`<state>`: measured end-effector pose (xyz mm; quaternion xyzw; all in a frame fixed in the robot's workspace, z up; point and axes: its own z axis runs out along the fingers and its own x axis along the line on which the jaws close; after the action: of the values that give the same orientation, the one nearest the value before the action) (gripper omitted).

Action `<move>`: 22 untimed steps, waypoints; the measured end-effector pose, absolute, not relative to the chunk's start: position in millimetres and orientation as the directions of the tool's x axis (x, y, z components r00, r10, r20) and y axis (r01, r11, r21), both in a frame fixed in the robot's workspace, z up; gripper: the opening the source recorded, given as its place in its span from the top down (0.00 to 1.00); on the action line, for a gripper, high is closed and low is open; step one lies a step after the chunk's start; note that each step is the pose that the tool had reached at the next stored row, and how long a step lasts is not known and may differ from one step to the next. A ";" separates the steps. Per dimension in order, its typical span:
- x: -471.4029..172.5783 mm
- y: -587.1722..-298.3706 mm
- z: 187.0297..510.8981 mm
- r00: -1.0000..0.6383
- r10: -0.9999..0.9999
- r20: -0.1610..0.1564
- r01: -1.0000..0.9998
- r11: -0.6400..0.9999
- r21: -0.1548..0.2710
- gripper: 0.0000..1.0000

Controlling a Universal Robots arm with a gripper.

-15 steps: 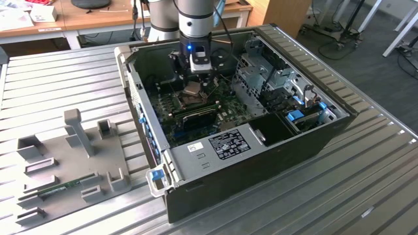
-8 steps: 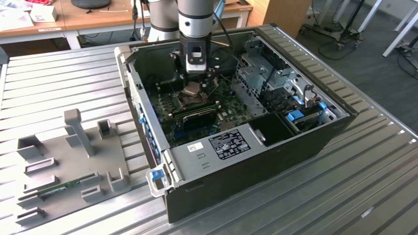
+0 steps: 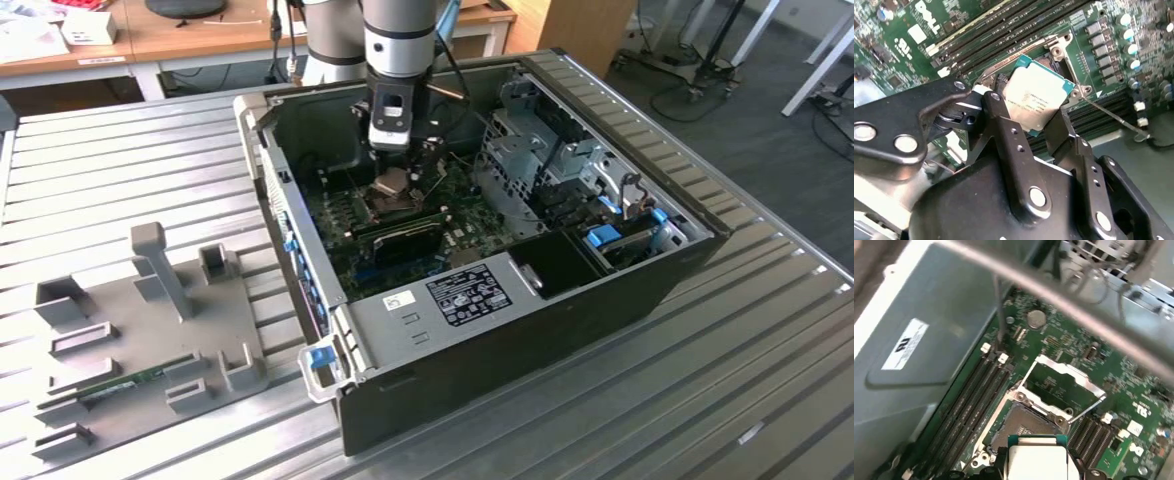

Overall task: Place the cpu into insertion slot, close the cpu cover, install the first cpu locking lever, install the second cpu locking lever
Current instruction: 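Place the cpu into insertion slot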

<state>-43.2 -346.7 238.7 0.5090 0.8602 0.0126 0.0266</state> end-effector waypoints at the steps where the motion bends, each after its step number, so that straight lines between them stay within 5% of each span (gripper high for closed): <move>1: -43.2 -346.7 238.7 -0.465 0.885 -0.033 0.883 0.466 0.049 0.46; 22: -43.2 -346.6 237.5 -0.262 0.965 -0.033 0.964 0.263 0.049 0.46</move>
<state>-43.2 -346.6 237.5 0.6069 0.7942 0.0093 0.0278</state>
